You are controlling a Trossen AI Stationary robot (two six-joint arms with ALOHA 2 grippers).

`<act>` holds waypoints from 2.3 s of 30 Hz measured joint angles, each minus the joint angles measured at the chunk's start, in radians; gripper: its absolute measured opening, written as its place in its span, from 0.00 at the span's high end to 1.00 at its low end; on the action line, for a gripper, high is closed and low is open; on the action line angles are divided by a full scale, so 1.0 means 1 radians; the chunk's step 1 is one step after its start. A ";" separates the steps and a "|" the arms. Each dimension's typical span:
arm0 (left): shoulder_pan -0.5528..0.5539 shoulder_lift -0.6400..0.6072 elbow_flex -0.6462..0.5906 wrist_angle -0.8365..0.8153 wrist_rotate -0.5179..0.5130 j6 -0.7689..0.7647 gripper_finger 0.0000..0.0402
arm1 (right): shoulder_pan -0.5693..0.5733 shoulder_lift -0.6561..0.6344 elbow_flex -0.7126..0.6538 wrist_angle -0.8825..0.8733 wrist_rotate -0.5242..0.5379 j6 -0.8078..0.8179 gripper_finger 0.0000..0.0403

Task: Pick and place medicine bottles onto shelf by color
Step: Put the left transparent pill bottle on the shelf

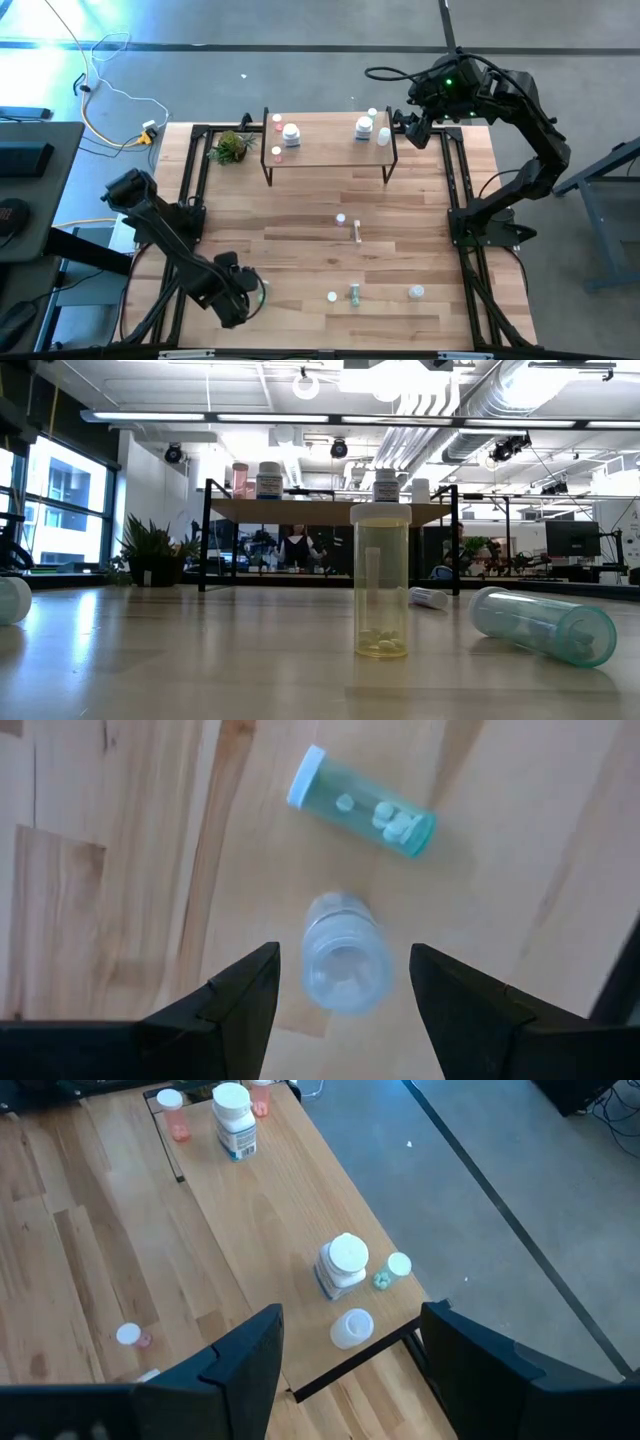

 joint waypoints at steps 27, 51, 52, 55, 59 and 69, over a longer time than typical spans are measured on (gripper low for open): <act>0.030 0.059 0.039 0.000 0.040 -0.079 0.67 | 0.000 0.000 0.000 -0.007 0.000 -0.011 0.44; 0.593 -0.107 0.314 -0.210 -0.117 0.688 0.66 | 0.000 0.000 0.000 -0.007 0.000 -0.024 0.44; 0.623 -0.108 0.326 -0.212 -0.127 0.740 0.66 | 0.000 0.000 0.000 -0.008 0.000 -0.024 0.44; 0.715 -0.108 0.365 -0.221 -0.151 0.885 0.66 | 0.000 0.000 0.000 -0.007 0.000 -0.025 0.44; 0.846 -0.108 0.423 -0.220 -0.158 1.074 0.66 | 0.000 0.000 0.000 -0.007 0.000 -0.019 0.44; 1.130 -0.108 0.543 -0.207 -0.176 1.388 0.66 | 0.000 0.000 0.000 -0.007 0.000 0.066 0.44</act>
